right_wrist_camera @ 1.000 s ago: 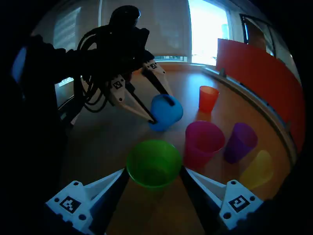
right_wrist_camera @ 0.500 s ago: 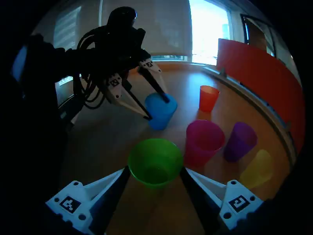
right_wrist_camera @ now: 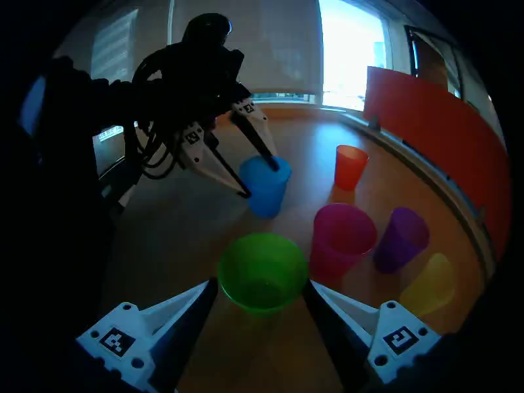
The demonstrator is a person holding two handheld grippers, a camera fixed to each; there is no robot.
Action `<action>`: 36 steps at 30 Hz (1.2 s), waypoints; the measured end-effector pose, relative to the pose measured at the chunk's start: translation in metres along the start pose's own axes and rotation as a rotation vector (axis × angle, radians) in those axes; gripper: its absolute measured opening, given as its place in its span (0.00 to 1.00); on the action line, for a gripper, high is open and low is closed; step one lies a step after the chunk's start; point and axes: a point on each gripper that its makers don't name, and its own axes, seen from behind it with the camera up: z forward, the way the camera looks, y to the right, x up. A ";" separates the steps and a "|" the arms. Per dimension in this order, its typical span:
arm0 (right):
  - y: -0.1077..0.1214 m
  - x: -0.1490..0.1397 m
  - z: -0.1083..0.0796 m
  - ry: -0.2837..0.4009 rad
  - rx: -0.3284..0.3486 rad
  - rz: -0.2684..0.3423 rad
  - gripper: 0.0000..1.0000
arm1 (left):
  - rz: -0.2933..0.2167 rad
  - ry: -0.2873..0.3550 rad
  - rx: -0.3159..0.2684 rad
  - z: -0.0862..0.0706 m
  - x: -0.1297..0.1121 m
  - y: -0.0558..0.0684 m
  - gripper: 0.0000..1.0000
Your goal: Pour water
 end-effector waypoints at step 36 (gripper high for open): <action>-0.001 0.003 -0.006 -0.008 -0.009 -0.017 0.99 | -0.056 -0.027 -0.006 -0.012 -0.010 -0.003 0.89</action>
